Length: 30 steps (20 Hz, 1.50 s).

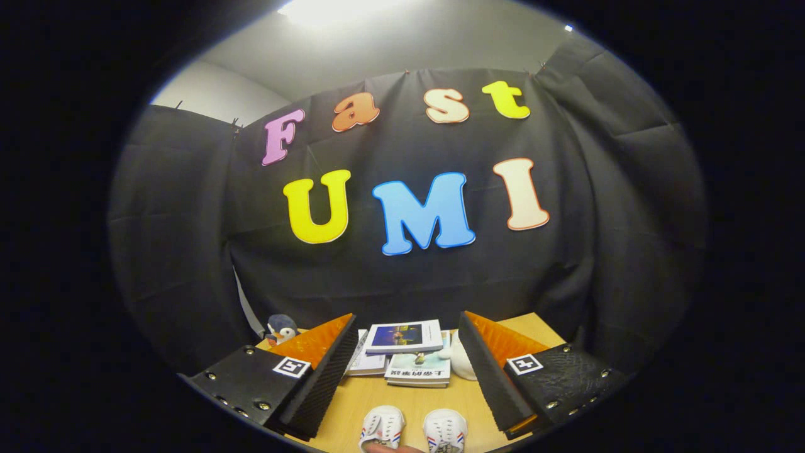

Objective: Open the storage box then place both shoes into the box .Put the left shoe in first, then the right shoe, with the right side of both shoes facing outward in a uniform manner.

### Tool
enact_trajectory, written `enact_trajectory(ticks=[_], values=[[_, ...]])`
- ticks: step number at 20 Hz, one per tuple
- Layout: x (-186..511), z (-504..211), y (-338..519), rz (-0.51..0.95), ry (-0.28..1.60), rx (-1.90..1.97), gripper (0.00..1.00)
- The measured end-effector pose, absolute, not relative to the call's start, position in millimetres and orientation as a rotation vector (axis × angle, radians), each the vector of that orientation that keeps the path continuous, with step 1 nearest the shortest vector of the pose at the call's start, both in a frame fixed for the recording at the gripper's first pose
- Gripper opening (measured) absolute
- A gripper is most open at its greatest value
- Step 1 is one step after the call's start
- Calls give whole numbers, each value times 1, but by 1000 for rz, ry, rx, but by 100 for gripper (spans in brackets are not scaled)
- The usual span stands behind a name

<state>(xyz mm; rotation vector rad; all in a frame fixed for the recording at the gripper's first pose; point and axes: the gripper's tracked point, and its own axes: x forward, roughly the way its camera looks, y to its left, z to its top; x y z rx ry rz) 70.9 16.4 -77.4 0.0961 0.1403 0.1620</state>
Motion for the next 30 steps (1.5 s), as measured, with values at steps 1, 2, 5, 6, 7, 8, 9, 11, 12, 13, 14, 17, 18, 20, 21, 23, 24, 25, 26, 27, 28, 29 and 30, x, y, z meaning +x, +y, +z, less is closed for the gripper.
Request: enact_trajectory(ticks=[1, 2, 5, 6, 7, 8, 9, 11, 12, 13, 14, 17, 18, 20, 21, 23, 24, 25, 26, 27, 28, 29, 30], values=[[72, -84, 25, 182, 154, 108, 98], [74, -90, 33, 198, 167, 119, 98], [76, -118, 67, 282, 234, 147, 98], [76, -128, 79, 322, 260, 156, 98], [75, -140, 92, 359, 294, 170, 98], [75, -152, 104, 396, 329, 185, 98], [75, -164, 115, 424, 364, 200, 98], [72, -189, 130, 466, 440, 228, 98], [69, -200, 141, 493, 477, 253, 98], [66, -212, 151, 518, 521, 278, 98], [64, -227, 164, 549, 572, 312, 98], [56, -260, 193, 634, 695, 453, 98], [54, -273, 200, 644, 738, 490, 98], [52, -291, 209, 658, 781, 552, 98], [52, -300, 212, 657, 805, 571, 98], [51, -313, 221, 669, 840, 609, 98], [52, -319, 224, 672, 861, 617, 98], [52, -322, 228, 679, 872, 628, 98], [53, -325, 232, 685, 884, 643, 98], [54, -328, 237, 693, 898, 659, 98], [54, -329, 242, 704, 913, 678, 98], [52, -328, 247, 718, 926, 697, 98], [51, -329, 252, 731, 938, 713, 98]])
